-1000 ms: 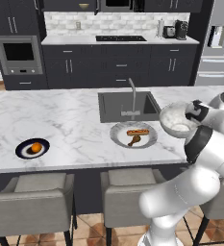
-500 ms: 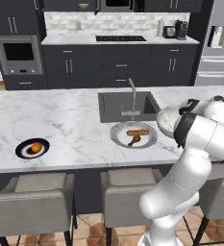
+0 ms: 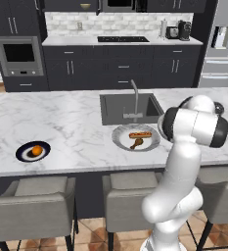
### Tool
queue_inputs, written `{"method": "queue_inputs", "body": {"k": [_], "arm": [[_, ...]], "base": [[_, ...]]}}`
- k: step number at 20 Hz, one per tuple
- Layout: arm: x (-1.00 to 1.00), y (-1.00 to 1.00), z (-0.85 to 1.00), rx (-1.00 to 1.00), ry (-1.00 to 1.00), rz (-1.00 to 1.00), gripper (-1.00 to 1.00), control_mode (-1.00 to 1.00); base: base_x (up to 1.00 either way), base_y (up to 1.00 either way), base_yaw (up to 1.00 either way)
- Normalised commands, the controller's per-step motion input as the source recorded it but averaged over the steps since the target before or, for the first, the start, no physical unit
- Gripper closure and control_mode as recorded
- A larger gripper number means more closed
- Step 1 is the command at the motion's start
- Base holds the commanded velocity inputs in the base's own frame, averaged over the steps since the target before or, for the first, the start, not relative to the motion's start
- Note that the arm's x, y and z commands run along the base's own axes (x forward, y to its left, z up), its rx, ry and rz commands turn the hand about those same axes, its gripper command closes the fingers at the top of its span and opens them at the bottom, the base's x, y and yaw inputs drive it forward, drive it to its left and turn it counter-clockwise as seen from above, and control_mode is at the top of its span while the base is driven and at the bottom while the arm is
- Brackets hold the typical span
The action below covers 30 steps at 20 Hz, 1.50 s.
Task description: Take the smaller bowl and place it next to the appetizer plate on the dining counter , and place the larger bowl next to the plate with cooked food.
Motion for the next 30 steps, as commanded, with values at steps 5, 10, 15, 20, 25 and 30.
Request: {"method": "queue_inputs", "body": {"k": [5,10,15,20,25,30], "arm": [[0.33,-0.21,-0.34,0.01,0.00,0.00,1.00,-1.00],[0.33,-0.14,-0.33,0.01,0.00,0.00,1.00,-1.00],[0.00,0.00,0.28,0.00,0.00,0.00,-1.00,-1.00],[-0.18,0.00,0.92,0.00,0.00,0.00,-1.00,-1.00],[-0.28,0.15,0.73,-0.03,0.00,0.01,-1.00,-1.00],[-0.53,0.44,0.59,-0.07,-0.02,0.07,-1.00,-1.00]], "base": [[0.00,0.00,0.00],[0.00,0.00,0.00],[0.00,0.00,0.00],[0.00,0.00,0.00],[0.00,0.00,0.00],[0.00,0.00,0.00]]}}
